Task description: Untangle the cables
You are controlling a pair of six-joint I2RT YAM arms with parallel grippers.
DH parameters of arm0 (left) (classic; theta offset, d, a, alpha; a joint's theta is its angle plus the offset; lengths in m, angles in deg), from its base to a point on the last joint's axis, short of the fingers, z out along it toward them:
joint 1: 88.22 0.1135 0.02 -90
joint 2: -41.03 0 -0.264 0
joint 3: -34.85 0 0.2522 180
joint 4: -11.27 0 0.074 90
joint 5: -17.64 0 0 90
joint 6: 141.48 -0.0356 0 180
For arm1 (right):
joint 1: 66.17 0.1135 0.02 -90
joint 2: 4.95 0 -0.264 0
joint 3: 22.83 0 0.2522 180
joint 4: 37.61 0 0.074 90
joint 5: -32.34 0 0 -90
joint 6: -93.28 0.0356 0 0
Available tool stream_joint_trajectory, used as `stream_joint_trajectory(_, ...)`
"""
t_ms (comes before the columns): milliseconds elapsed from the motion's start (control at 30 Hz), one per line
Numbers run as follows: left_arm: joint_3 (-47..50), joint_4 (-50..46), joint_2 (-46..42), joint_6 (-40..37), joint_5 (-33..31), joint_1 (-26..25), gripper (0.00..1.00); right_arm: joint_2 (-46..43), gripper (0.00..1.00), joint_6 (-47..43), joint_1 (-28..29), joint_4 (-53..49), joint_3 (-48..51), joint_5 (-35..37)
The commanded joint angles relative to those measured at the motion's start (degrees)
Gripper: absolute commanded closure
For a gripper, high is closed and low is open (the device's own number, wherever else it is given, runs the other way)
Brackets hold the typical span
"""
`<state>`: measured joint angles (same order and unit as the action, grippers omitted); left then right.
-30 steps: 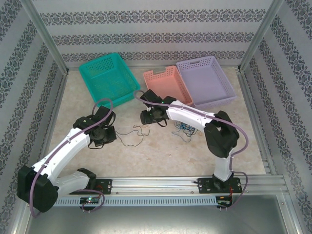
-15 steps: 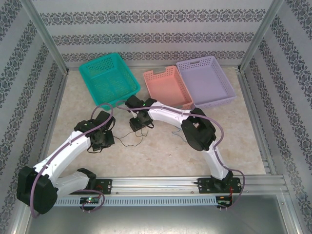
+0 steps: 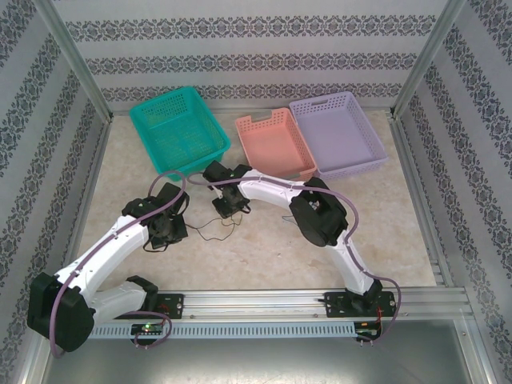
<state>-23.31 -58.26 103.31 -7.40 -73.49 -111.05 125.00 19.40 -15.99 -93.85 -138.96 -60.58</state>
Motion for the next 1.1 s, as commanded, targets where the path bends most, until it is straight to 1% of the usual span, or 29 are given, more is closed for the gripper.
stream_joint_trajectory(0,0.5,-1.3,-0.9,1.5,-0.2,-0.2,1.00,-1.4,0.93,0.9,-0.5,0.7,0.3,2.0)
stream_joint_trajectory(33,0.3,-1.4,-0.9,1.7,-0.1,-0.2,1.00,-3.4,0.99,1.3,-0.7,1.9,2.0,2.9)
stream_joint_trajectory(67,0.1,-1.3,-0.9,1.9,0.1,-0.2,1.00,-5.4,1.00,1.8,-0.8,3.0,3.5,3.6)
stream_joint_trajectory(200,-0.9,-0.7,-0.7,4.4,1.4,-0.1,1.00,-15.1,1.00,4.3,-2.0,7.5,12.5,5.6)
stream_joint_trajectory(267,-1.5,-0.3,-0.3,6.5,2.2,0.1,1.00,-19.3,1.00,6.0,-2.8,9.2,17.6,4.9)
stream_joint_trajectory(333,-1.7,0.8,0.3,9.0,4.3,0.7,1.00,-23.7,1.00,8.1,-3.4,10.7,22.7,4.4)
stream_joint_trajectory(400,-1.8,2.7,0.9,11.2,7.3,1.3,0.95,-27.1,1.00,9.9,-3.6,11.7,27.0,3.4)
stream_joint_trajectory(467,-2.1,4.0,1.6,13.3,10.1,1.9,0.88,-29.5,1.00,11.5,-3.6,11.5,30.3,2.7)
stream_joint_trajectory(500,-2.4,4.3,2.0,14.0,11.3,2.2,0.80,-30.6,1.00,12.6,-3.5,11.4,32.1,2.4)
stream_joint_trajectory(567,-3.5,3.8,2.6,14.8,12.8,2.8,0.58,-32.6,1.00,13.8,-3.5,11.8,35.6,2.1)
stream_joint_trajectory(600,-4.4,3.3,2.8,14.7,13.3,3.0,0.50,-33.5,1.00,14.4,-3.5,12.0,37.4,2.0)
stream_joint_trajectory(633,-5.6,2.5,3.0,14.4,13.6,3.1,0.45,-34.1,1.00,14.8,-3.6,12.2,38.9,1.9)
stream_joint_trajectory(733,-10.2,-0.1,3.9,12.1,13.1,3.3,0.40,-35.7,1.00,14.8,-3.5,12.3,42.2,2.4)
stream_joint_trajectory(800,-13.3,0.4,5.4,9.1,13.7,3.3,0.40,-36.6,1.00,15.1,-3.7,12.2,43.7,2.8)
stream_joint_trajectory(900,-17.1,6.3,10.0,1.7,19.9,2.6,0.47,-38.5,1.00,15.5,-4.1,11.7,45.2,4.2)
stream_joint_trajectory(967,-20.0,9.9,13.7,-3.0,23.4,0.9,0.51,-39.9,1.00,16.1,-4.6,11.8,46.3,4.3)
stream_joint_trajectory(1067,-24.9,11.6,21.4,-8.9,25.2,-1.9,0.53,-41.5,1.00,16.9,-5.2,12.2,48.3,3.8)
